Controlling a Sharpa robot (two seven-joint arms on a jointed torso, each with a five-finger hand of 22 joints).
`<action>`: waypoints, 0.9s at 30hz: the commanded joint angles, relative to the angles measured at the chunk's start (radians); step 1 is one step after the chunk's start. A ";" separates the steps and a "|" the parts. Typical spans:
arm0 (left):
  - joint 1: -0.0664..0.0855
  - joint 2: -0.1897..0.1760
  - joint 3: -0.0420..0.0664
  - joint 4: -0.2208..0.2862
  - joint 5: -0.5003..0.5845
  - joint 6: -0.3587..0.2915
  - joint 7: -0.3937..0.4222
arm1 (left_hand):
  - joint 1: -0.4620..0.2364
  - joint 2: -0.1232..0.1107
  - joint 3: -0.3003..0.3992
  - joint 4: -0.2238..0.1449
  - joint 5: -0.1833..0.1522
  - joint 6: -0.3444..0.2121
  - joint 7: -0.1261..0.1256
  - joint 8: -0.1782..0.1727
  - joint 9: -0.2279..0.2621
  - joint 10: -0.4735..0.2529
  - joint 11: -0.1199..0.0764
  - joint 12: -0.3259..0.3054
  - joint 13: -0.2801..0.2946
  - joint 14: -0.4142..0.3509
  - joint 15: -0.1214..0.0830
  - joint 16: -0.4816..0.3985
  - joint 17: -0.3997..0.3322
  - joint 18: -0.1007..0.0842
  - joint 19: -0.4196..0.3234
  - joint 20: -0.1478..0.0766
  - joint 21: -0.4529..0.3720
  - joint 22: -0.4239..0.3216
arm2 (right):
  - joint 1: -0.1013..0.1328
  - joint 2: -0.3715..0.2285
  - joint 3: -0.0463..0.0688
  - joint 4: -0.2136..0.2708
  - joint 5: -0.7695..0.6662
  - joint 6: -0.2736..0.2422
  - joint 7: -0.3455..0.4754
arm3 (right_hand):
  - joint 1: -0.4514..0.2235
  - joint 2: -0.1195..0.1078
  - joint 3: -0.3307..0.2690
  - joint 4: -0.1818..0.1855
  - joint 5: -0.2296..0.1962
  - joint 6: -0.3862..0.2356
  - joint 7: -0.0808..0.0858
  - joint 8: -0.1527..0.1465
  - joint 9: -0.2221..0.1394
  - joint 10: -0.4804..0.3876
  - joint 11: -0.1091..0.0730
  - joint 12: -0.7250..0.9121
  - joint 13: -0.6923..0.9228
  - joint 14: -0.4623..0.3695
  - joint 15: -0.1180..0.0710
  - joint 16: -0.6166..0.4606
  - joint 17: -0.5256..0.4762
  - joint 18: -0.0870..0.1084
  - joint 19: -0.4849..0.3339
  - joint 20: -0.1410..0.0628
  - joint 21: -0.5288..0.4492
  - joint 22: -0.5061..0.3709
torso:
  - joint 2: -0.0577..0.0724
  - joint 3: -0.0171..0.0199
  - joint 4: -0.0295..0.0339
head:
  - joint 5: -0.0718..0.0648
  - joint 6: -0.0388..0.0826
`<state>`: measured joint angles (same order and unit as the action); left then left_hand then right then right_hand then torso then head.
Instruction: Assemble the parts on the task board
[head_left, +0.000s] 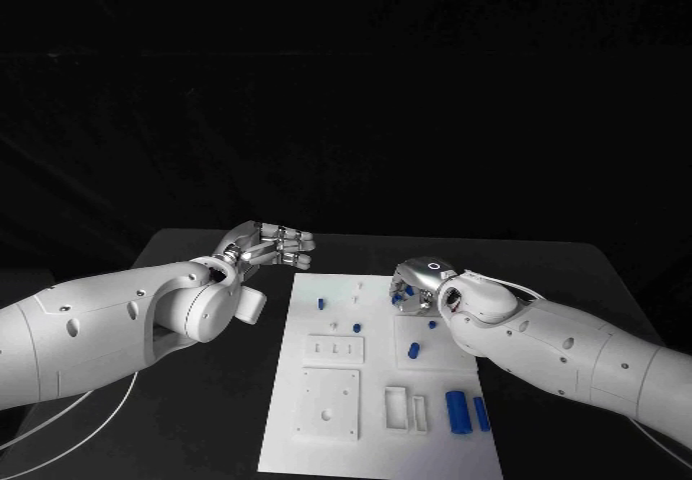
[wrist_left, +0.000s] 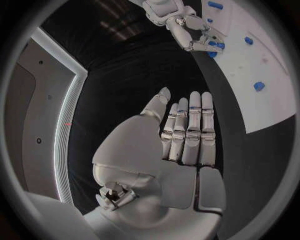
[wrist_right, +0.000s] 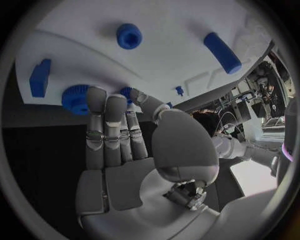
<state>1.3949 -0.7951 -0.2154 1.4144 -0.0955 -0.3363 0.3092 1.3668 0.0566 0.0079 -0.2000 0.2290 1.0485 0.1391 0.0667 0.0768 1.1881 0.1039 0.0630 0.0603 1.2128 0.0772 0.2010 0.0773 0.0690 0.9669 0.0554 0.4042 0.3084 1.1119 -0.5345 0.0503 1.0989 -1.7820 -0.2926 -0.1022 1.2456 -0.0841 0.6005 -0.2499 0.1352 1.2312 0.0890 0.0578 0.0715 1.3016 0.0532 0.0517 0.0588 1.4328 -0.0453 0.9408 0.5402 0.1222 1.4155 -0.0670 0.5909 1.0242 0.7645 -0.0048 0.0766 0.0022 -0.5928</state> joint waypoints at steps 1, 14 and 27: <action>0.001 0.003 0.001 0.000 -0.003 0.013 0.006 | -0.011 -0.002 0.000 0.008 -0.006 -0.005 -0.001 -0.004 0.001 -0.006 0.001 -0.002 -0.001 -0.008 0.000 -0.007 -0.001 0.005 0.008 0.001 -0.003 -0.001 | 0.001 -0.002 0.000 0.021 -0.021 -0.094 -0.039 | 0.009 -0.001 0.013 0.003 -0.006 0.010 -0.002 0.007 -0.001 0.030 -0.021 0.007 0.003 0.002 -0.009 0.002 0.001 -0.004 -0.002 -0.010 0.009 0.018 | 0.002 -0.0006 0.0000 | 0.004 0.006; 0.001 0.011 0.001 -0.003 -0.003 0.013 0.007 | -0.011 -0.002 0.000 0.010 -0.005 -0.007 -0.001 -0.004 0.001 -0.006 0.001 -0.002 -0.001 -0.008 0.000 -0.007 -0.002 0.005 0.010 0.002 -0.006 -0.003 | 0.016 0.062 0.003 0.014 -0.062 -0.158 -0.078 | 0.013 -0.015 0.035 0.014 -0.002 0.018 -0.004 0.006 -0.001 0.035 -0.022 0.007 0.003 0.002 -0.012 0.002 0.002 -0.004 0.005 -0.012 -0.010 0.076 | 0.007 -0.0015 0.0031 | 0.008 0.017; 0.002 0.023 0.001 -0.005 -0.003 0.014 0.007 | -0.011 -0.002 0.000 0.010 -0.005 -0.007 -0.001 -0.004 0.001 -0.006 0.001 -0.002 -0.001 -0.008 0.000 -0.007 -0.002 0.005 0.010 0.002 -0.006 -0.003 | 0.021 0.133 0.003 -0.039 -0.093 -0.161 -0.115 | 0.013 -0.018 0.041 0.016 -0.003 0.019 -0.004 0.006 -0.002 0.034 -0.022 0.007 0.002 0.002 -0.012 0.001 0.000 -0.004 0.026 -0.012 -0.073 0.141 | 0.013 -0.0038 0.0108 | 0.014 0.025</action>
<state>1.3950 -0.7754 -0.2151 1.4084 -0.0957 -0.3361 0.3088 1.3668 0.0566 0.0079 -0.1945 0.2290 1.0485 0.1391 0.0667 0.0768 1.1882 0.1038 0.0631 0.0603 1.2128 0.0772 0.1972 0.0773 0.0690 0.9703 0.0589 0.4042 0.3066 1.1327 -0.4056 0.0526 1.0650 -1.8421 -0.4439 -0.1909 1.2561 -0.0952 0.6353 -0.2331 0.1318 1.2437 0.0862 0.0614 0.0699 1.3085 0.0493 0.0562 0.0600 1.4341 -0.0494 0.9408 0.5409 0.0998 1.4333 -0.0805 0.5213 1.1632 0.7756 -0.0072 0.0838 0.0150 -0.5701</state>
